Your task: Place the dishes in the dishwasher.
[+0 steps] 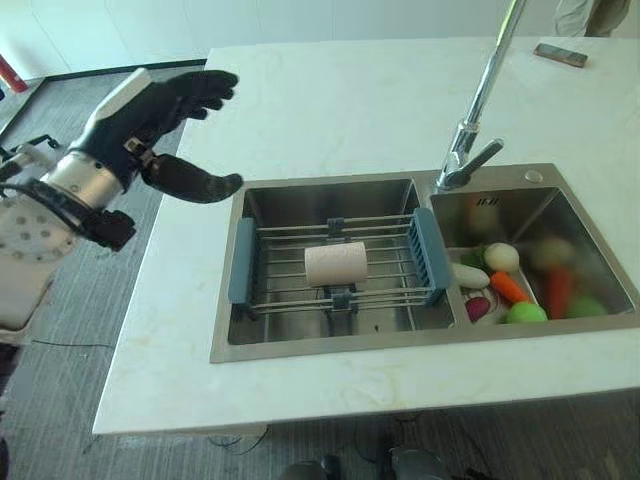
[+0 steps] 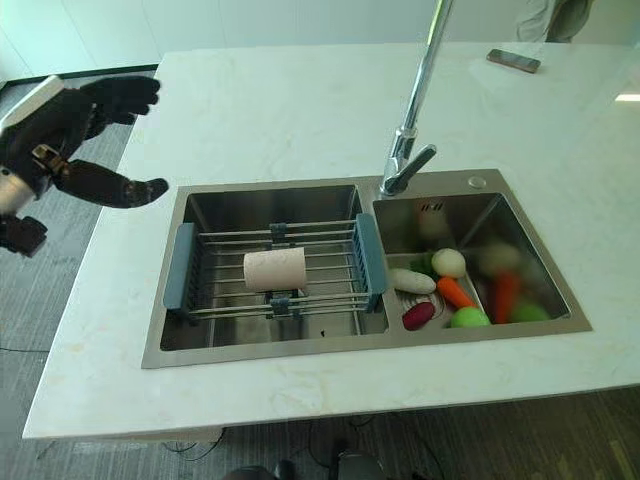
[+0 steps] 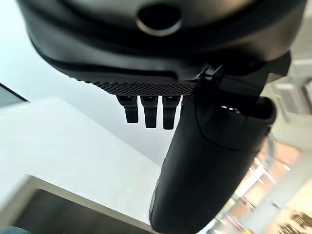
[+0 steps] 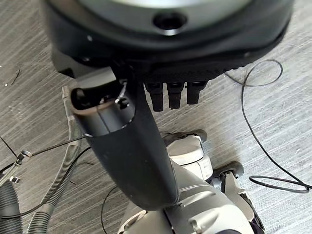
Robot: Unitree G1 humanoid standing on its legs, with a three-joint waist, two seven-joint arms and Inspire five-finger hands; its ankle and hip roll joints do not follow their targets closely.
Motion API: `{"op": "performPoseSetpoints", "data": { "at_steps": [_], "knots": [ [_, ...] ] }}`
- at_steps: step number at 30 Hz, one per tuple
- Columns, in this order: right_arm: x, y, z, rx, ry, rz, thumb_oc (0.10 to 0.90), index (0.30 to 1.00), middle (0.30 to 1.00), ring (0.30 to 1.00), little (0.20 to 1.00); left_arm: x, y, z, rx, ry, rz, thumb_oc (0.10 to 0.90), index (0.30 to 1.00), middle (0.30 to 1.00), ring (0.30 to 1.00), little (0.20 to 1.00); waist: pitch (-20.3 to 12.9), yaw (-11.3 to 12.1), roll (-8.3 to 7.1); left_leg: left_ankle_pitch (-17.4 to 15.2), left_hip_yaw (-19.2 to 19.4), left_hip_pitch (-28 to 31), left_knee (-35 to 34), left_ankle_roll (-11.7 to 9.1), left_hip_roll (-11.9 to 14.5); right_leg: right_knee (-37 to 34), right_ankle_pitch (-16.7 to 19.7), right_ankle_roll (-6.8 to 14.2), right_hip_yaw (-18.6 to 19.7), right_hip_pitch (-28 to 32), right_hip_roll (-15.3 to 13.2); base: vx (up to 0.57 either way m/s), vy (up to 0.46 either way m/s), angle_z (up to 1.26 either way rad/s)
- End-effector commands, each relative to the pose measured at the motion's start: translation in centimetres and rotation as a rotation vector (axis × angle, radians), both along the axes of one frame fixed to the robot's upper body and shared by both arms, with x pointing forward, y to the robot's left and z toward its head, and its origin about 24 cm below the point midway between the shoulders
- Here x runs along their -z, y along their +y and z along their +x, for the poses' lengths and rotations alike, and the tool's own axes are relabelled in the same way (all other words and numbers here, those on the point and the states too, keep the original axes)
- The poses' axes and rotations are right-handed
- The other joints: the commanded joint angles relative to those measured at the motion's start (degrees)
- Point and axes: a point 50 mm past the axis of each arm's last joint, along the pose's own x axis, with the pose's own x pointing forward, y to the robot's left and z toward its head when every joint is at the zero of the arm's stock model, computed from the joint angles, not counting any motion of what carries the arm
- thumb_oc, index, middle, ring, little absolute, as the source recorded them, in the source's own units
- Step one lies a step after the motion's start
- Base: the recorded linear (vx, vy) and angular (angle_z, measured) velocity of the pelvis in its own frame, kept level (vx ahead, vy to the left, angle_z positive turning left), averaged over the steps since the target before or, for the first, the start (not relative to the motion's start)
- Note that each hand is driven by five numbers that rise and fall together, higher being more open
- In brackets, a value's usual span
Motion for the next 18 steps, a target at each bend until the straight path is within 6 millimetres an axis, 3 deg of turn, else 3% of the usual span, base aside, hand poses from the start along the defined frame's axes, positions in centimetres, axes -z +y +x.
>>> {"op": "performPoseSetpoints", "data": {
  "at_steps": [1,5,9,14,15,18],
  "knots": [
    [-0.5,-1.5,-0.6,0.029,-0.013,-0.025,0.8,0.9,0.9,0.9,0.9,-4.7,0.5,-1.0,0.021,-0.15,-0.095,0.8,0.9,0.9,0.9,0.9,-2.6,0.1,1.36,0.0,0.6,-4.6,0.8,-4.1,4.7,-1.9,-5.8,7.1,0.0,3.6,-1.6,0.04,-0.027,0.0],
    [-0.4,-1.4,-0.4,0.033,-0.007,-0.028,0.8,0.9,0.9,0.9,0.9,-3.6,-1.5,-0.3,0.131,-0.058,-0.141,0.8,0.9,0.9,0.9,0.9,-2.6,-0.4,1.67,0.2,0.7,-4.4,0.8,-4.3,4.7,-1.9,-6.0,6.8,0.2,3.9,-1.5,0.05,-0.025,-0.08],
    [-0.3,-1.0,-0.4,0.042,-0.007,-0.027,0.8,0.9,0.9,0.9,0.9,-1.1,-3.6,0.5,0.191,0.057,-0.142,0.8,0.9,0.9,0.9,0.9,-2.3,-1.1,1.74,0.0,1.1,-3.9,0.8,-4.2,4.7,-1.9,-6.2,6.6,0.5,4.2,-1.4,0.03,-0.022,-0.05],
    [-0.2,-0.7,-0.6,0.044,-0.007,-0.026,0.8,0.9,0.9,0.9,0.9,2.3,-4.1,1.5,0.168,0.168,-0.141,0.8,0.9,0.9,0.9,0.9,-2.0,-2.0,1.67,-0.2,1.8,-3.3,0.8,-4.1,4.8,-1.9,-6.2,6.4,1.1,4.3,-1.2,0.01,-0.013,-0.06],
    [-0.1,-0.5,-0.7,0.046,-0.004,-0.026,0.8,0.9,0.9,0.9,0.9,3.9,-4.0,1.8,0.138,0.189,-0.117,0.8,0.9,0.9,0.9,0.9,-1.7,-2.5,1.58,-0.2,2.0,-3.1,0.8,-4.0,4.8,-1.9,-6.1,6.4,1.4,4.2,-1.1,0.0,-0.009,-0.19],
    [-0.1,-0.5,-1.0,0.051,0.001,-0.028,0.8,0.9,0.9,0.9,0.9,5.3,-3.9,2.1,0.104,0.192,-0.074,0.8,0.9,0.9,0.9,0.9,-1.5,-3.0,1.59,-0.3,2.3,-2.9,0.8,-3.9,4.9,-1.9,-6.2,6.3,1.8,4.2,-1.0,-0.01,-0.004,-0.21]
  ]
}}
